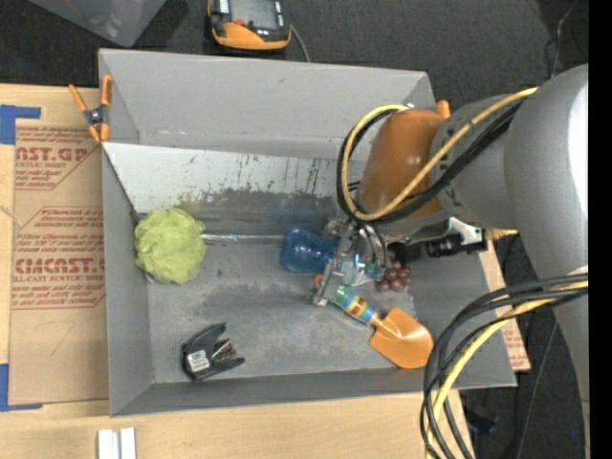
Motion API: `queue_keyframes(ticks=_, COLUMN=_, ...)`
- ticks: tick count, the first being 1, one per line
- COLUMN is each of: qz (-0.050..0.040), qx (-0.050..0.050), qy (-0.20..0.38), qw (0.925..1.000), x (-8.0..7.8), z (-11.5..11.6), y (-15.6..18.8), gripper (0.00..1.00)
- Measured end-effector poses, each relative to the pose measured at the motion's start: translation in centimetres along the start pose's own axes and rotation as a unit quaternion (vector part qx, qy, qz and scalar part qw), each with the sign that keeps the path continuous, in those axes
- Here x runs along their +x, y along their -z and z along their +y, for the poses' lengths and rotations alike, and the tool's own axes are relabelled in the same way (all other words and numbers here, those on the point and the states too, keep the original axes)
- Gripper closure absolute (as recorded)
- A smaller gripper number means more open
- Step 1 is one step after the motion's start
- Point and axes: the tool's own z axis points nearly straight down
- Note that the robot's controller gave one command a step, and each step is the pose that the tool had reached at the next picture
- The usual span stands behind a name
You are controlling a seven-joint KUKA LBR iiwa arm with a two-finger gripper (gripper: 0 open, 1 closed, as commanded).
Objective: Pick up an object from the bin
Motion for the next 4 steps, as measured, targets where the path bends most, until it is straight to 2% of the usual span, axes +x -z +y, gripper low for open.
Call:
queue_keyframes(ticks=1, qz=0.0043, qx=0.002, qy=-0.04, qw=0.9992, x=0.9, z=1.7, y=0.0, gripper=1.0)
queue_keyframes(ticks=2, qz=0.0044, qx=0.002, qy=-0.04, qw=0.9992, x=0.9, z=1.7, y=0.1, gripper=1.0)
queue_keyframes(ticks=3, qz=0.007, qx=0.003, qy=-0.04, qw=0.9992, x=1.0, z=1.7, y=3.2, gripper=1.0)
queue_keyframes(ticks=4, qz=0.0051, qx=0.002, qy=-0.039, qw=0.9992, x=0.9, z=1.7, y=5.6, gripper=1.0)
